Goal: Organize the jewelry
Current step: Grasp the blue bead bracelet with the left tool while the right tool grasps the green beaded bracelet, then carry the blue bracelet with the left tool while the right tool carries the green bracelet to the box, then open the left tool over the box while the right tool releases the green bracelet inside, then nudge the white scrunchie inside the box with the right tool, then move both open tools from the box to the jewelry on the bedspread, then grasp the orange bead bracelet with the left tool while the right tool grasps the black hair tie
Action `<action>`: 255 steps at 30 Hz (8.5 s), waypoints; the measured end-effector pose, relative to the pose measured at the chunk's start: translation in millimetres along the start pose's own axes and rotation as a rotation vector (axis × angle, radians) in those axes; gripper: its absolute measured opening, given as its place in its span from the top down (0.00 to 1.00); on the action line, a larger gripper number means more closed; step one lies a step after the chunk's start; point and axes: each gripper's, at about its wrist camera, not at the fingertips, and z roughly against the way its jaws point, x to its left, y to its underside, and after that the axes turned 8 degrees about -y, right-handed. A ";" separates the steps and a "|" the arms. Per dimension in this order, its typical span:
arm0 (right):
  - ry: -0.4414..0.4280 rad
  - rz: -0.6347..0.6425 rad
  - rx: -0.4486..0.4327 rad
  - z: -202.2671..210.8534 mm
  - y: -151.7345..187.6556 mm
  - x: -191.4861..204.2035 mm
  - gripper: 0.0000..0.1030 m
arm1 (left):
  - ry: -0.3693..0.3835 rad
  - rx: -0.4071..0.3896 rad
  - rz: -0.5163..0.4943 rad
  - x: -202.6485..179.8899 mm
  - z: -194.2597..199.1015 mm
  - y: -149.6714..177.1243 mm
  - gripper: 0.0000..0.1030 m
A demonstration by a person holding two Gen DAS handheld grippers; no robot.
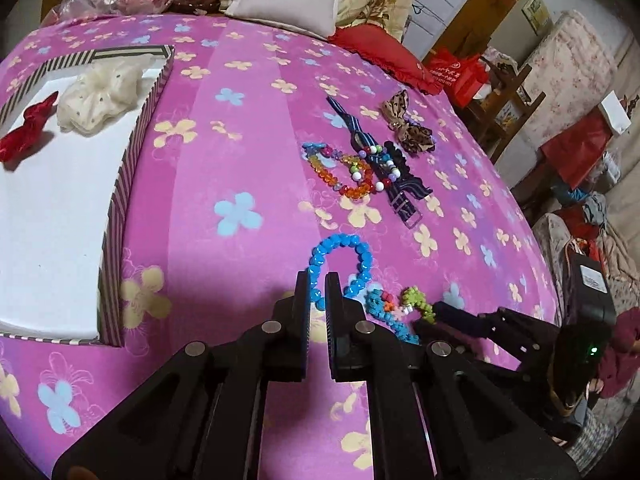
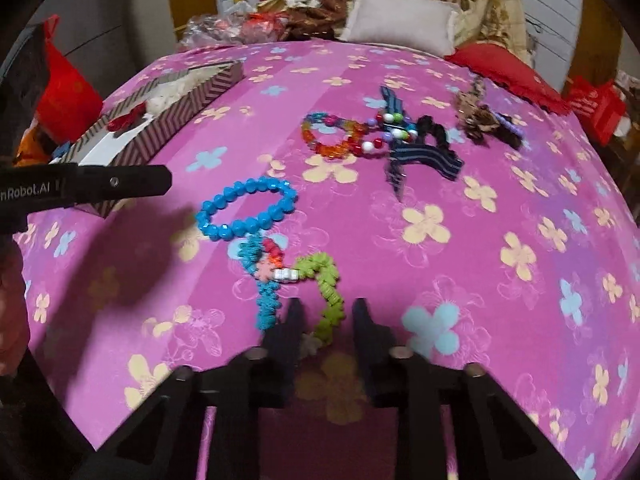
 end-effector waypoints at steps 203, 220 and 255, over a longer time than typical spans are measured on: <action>0.062 -0.049 -0.054 40.9 -92.5 -10.1 0.74 | -0.327 -0.201 0.379 180.2 74.3 -54.2 0.72; 0.056 -0.305 -0.154 61.4 -12.4 -138.8 0.68 | -0.188 -0.043 0.137 19.8 21.2 -15.0 0.63; -0.026 -0.293 -0.177 27.4 -34.5 -155.4 0.68 | -0.253 0.059 0.047 6.6 -56.0 -37.0 0.93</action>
